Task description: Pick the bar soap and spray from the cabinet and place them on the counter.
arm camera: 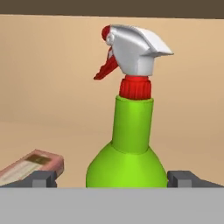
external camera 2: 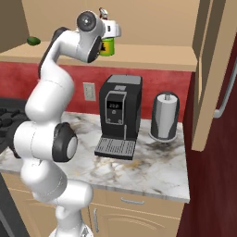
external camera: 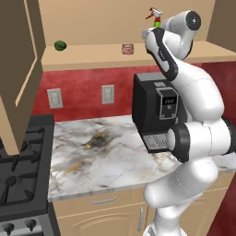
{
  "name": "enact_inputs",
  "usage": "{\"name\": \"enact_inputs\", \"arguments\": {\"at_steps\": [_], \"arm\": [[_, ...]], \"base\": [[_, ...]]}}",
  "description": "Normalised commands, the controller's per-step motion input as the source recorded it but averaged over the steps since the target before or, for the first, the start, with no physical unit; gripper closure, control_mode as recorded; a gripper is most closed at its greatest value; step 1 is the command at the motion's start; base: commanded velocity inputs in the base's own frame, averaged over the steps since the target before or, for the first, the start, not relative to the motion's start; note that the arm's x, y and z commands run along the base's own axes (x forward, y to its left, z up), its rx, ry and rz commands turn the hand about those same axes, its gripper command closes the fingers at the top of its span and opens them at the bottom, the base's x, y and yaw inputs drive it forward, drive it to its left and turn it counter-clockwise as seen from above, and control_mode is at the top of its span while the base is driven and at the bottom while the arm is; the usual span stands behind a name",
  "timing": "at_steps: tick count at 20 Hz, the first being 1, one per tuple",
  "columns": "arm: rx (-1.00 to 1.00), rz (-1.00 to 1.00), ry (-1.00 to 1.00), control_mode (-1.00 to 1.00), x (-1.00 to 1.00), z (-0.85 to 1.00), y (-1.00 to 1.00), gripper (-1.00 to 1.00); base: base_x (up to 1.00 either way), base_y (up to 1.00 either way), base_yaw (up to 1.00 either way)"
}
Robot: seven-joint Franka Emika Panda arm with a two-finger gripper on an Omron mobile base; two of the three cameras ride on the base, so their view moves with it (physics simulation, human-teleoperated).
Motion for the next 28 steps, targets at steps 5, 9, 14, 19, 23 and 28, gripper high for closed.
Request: {"name": "enact_inputs", "arguments": {"at_steps": [5, 9, 14, 19, 23, 28], "arm": [[0.0, 0.0, 0.0, -1.0, 0.41, -0.07, 0.0, -1.0], [0.0, 0.0, 0.0, -1.0, 0.41, -0.07, 0.0, -1.0], [0.0, 0.0, 0.0, -1.0, 0.3, -0.03, 0.0, 1.0], [0.0, 0.0, 0.0, -1.0, 0.11, 0.0, 0.0, 1.0], [0.0, 0.0, 0.0, -1.0, 0.0, 0.0, 0.0, 1.0], [0.0, 0.0, -0.01, -1.0, -0.02, 0.0, 0.0, 1.0]], "base": [[0.0, 0.0, 0.0], [0.0, 0.0, 0.0], [0.0, 0.0, 0.0], [0.0, 0.0, 0.0], [0.0, 0.0, 0.0], [0.0, 0.0, 0.0]]}}
